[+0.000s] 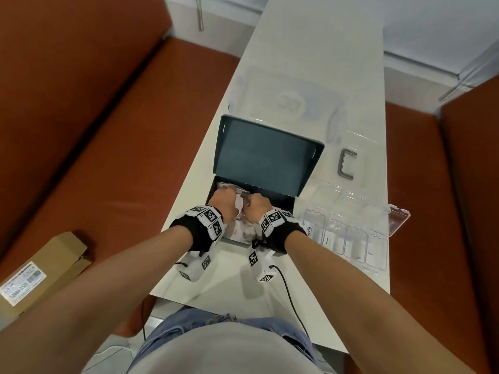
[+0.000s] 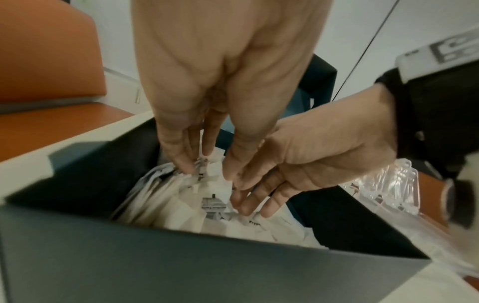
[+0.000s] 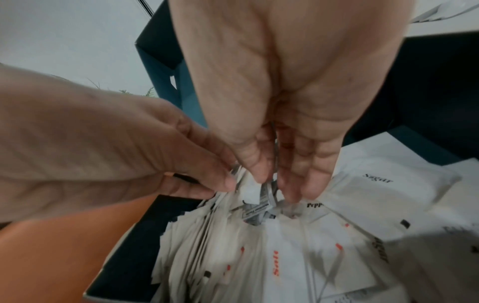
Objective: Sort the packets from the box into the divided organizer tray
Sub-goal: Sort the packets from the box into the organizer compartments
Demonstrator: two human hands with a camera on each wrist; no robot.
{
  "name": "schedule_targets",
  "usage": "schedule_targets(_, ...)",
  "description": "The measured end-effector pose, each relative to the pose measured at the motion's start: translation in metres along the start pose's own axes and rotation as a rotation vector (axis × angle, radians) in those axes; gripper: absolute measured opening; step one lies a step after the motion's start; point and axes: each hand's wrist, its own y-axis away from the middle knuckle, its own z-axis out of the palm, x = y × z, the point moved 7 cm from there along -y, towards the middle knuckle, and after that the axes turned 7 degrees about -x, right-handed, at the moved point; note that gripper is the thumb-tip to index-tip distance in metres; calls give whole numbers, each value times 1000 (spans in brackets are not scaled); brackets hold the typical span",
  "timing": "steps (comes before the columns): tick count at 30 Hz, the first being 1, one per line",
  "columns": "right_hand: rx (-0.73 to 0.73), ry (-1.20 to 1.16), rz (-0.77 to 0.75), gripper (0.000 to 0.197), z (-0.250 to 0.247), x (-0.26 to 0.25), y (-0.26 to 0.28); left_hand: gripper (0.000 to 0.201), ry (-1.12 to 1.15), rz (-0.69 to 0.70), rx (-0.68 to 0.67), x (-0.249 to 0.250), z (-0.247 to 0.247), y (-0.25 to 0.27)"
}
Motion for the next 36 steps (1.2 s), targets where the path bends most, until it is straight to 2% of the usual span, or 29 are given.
schedule_targets(3,-20,-77,3,30,3,-1,-2,56,9,-28,42,-5,-3,-2)
schedule_targets(5,-50,-135,-10,46,8,-3,-4,66,-25,-45,28,-9,-1,-4)
schedule_targets(7,-49,-187,-34,55,8,-4,-4,75,-81,-35,-2,-10,5,-7)
schedule_targets(9,-42,-247,-58,54,7,-3,-4,77,-189,0,3,-8,10,-9)
schedule_targets(13,-26,-300,-88,43,1,-1,0,64,-305,73,90,-5,12,-11)
schedule_targets(19,-12,-287,-133,30,-3,6,10,38,-137,116,188,-7,8,-6)
schedule_targets(23,-12,-280,-165,27,-12,11,20,36,-150,121,167,-6,0,-3)
schedule_targets(28,0,-265,-213,22,-29,18,35,23,-95,124,217,-4,-15,5)
schedule_targets(33,29,-320,-234,20,-50,28,51,24,-7,114,318,2,-32,25)
schedule_targets(36,50,-384,-246,24,-63,36,62,16,107,189,394,14,-46,41)
